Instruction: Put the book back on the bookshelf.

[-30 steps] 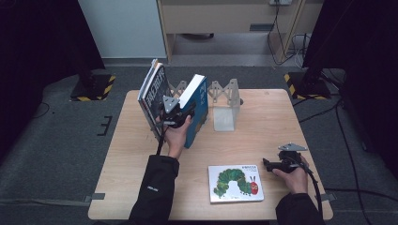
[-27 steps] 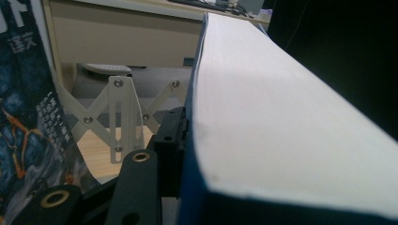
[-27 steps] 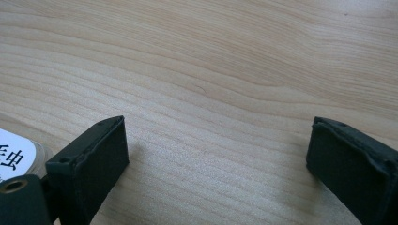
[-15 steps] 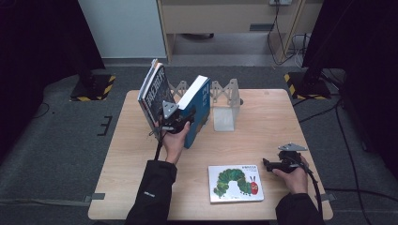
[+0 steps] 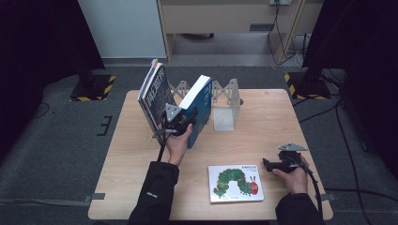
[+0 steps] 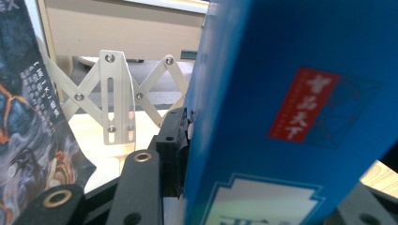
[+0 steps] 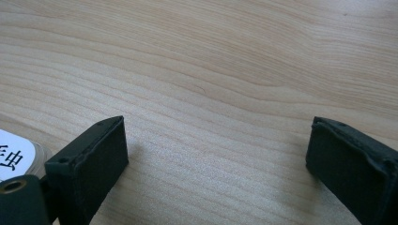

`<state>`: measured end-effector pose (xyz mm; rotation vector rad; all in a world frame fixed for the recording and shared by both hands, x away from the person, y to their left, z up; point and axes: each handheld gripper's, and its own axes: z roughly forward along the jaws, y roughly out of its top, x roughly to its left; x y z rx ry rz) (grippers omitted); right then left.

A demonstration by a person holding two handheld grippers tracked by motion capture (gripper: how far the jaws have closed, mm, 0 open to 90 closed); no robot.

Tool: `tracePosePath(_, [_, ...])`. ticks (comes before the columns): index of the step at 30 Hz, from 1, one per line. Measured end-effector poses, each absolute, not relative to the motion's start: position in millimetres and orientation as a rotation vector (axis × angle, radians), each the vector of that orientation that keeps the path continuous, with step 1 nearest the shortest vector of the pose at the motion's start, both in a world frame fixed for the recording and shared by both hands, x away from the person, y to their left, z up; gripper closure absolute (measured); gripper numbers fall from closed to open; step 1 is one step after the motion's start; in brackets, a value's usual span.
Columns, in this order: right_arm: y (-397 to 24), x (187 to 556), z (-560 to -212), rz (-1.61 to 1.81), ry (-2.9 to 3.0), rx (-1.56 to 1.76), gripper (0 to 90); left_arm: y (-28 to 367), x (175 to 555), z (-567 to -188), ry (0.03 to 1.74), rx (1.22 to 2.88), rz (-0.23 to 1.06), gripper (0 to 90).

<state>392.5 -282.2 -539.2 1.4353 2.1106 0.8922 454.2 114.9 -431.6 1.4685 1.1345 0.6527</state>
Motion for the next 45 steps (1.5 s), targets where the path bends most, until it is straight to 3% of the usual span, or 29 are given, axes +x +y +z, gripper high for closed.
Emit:
tracePosePath(19, [-282,393,-539,0.893,2.115,1.442,5.7,97,483,-434,1.14,1.507,0.675,55.1])
tracePosePath(31, [-282,393,-539,0.892,2.114,1.432,5.8,112,448,-432,1.109,1.521,0.657,50.0])
tracePosePath(45, [-282,392,-539,0.891,2.113,1.436,6.2,105,447,-434,1.128,1.531,0.685,57.6])
